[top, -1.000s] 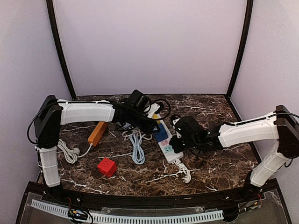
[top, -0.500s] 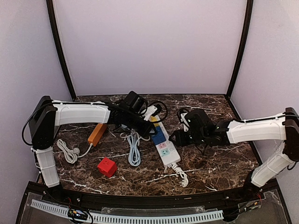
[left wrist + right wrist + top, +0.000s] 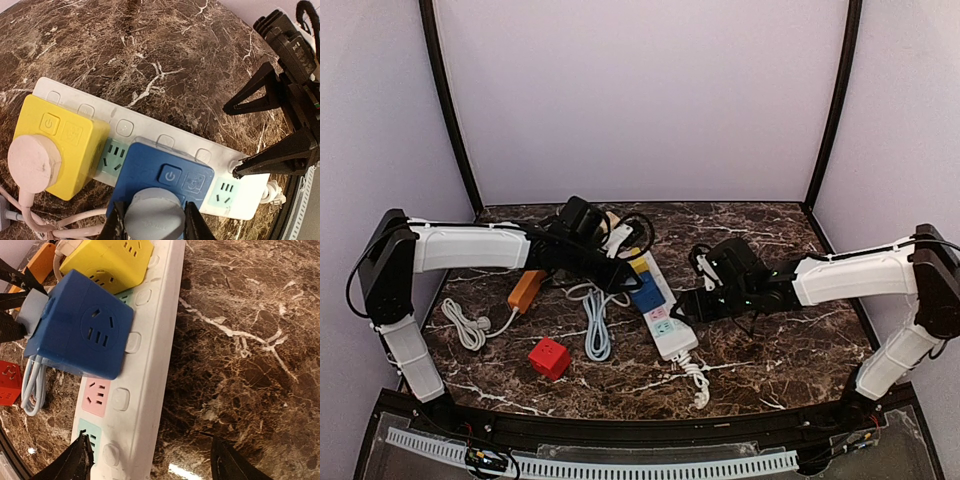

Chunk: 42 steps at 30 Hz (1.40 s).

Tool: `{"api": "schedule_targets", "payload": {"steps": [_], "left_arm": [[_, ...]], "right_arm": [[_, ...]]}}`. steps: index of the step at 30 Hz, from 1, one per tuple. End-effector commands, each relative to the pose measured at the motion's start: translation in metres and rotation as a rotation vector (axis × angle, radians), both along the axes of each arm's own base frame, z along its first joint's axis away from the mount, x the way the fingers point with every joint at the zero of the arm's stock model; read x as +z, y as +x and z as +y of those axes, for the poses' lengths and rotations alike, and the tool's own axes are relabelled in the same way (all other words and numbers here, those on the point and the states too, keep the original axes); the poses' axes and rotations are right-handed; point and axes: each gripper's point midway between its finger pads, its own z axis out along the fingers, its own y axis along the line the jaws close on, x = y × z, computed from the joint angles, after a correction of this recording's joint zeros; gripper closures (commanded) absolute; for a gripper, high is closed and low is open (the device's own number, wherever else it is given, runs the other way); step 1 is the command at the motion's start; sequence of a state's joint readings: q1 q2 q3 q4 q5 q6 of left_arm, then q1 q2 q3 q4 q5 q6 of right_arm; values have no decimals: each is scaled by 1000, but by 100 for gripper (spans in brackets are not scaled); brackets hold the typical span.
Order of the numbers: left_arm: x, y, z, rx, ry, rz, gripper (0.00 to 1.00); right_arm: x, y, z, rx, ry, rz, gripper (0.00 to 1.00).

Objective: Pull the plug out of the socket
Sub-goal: Remove the plug from the socket.

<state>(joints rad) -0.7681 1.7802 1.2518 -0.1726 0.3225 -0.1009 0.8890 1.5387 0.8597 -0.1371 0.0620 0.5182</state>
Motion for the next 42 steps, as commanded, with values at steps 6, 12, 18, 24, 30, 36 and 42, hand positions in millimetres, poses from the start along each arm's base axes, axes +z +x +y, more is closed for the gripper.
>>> {"api": "schedule_targets", "payload": {"steps": [6,12,18,24,30,36,42], "left_arm": [[81,-2,-2,30,-278,-110,99],[88,-6,1,39,-324,-117,100],[88,-9,0,33,-337,-105,99],[91,-11,-2,21,-346,-98,100],[97,-11,-3,-3,-338,-94,99],[105,-3,0,1,-359,-43,100],[105,7,7,29,-364,-25,99]], "right_arm": [[3,-17,36,26,197,189,32],[-10,-22,47,30,259,280,37],[-5,-23,58,18,375,317,49],[-2,-20,61,4,414,331,82],[-1,-16,57,-8,410,317,100],[-13,-17,47,12,335,283,100],[-14,-19,39,58,263,225,100]]}}
